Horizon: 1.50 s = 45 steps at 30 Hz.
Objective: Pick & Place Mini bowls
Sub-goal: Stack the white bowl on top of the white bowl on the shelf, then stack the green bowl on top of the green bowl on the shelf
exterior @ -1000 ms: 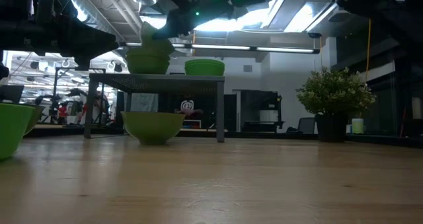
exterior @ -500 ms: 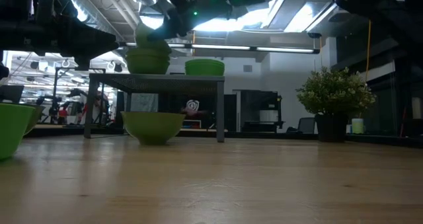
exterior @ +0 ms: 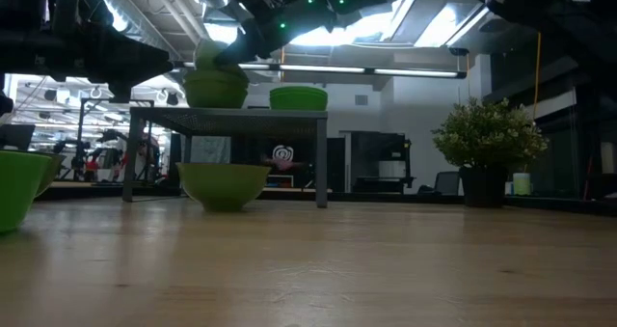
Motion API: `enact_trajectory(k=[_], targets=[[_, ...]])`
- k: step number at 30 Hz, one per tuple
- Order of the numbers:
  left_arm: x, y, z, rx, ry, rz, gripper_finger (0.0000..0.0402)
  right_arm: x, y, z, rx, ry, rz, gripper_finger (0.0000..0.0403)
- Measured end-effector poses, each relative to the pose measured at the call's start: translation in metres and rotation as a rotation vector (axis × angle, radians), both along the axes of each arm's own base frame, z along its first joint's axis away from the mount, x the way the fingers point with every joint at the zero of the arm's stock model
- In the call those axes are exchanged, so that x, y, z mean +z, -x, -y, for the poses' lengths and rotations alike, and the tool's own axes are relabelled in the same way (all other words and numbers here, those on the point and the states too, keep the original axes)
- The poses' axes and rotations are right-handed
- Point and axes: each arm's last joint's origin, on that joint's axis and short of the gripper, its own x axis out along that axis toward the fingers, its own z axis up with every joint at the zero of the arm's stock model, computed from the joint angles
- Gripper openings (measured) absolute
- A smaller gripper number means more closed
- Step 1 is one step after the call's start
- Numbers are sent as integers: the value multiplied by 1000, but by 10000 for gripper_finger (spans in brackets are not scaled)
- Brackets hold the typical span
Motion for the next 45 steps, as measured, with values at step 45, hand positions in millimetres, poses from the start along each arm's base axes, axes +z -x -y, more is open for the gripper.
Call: enact_trajectory(k=[45], targets=[[0,0,0,0,0,0,125,4,-12,-40,52,-69,44,136]])
